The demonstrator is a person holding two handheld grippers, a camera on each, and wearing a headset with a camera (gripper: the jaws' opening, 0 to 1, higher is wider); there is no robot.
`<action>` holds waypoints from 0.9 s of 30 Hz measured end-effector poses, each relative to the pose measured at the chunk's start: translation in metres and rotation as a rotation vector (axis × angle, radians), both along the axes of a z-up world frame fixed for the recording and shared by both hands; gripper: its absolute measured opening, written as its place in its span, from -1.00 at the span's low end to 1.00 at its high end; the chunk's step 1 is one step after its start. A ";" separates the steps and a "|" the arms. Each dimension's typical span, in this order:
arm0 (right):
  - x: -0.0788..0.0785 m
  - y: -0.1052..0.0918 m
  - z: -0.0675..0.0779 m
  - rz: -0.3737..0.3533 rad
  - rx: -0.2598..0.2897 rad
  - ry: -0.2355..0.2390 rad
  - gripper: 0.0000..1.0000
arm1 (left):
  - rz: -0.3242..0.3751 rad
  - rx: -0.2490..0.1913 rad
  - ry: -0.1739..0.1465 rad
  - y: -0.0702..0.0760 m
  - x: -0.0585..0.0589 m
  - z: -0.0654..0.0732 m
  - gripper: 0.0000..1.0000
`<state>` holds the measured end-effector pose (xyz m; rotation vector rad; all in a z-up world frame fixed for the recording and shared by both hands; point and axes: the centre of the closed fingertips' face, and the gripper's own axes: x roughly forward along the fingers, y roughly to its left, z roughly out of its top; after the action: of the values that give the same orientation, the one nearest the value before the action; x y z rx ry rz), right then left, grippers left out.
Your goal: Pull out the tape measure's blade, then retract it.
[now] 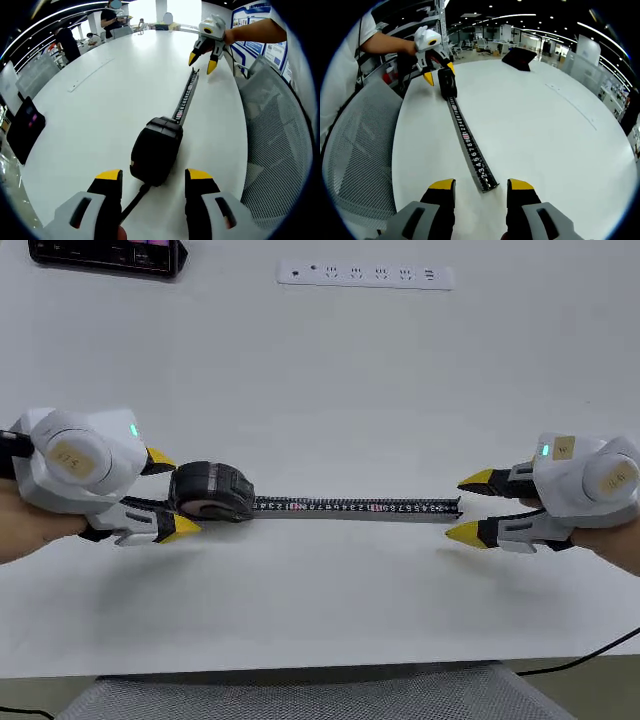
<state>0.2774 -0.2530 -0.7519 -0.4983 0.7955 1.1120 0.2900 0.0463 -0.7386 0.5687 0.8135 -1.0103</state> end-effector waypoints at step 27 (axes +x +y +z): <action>-0.010 0.009 0.021 -0.155 0.057 -0.039 0.28 | 0.210 -0.221 -0.075 0.004 -0.020 0.037 0.35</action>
<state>0.2673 -0.2444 -0.7304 -0.4025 0.7532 0.9763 0.2702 0.0508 -0.7014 0.3228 0.6696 -0.8664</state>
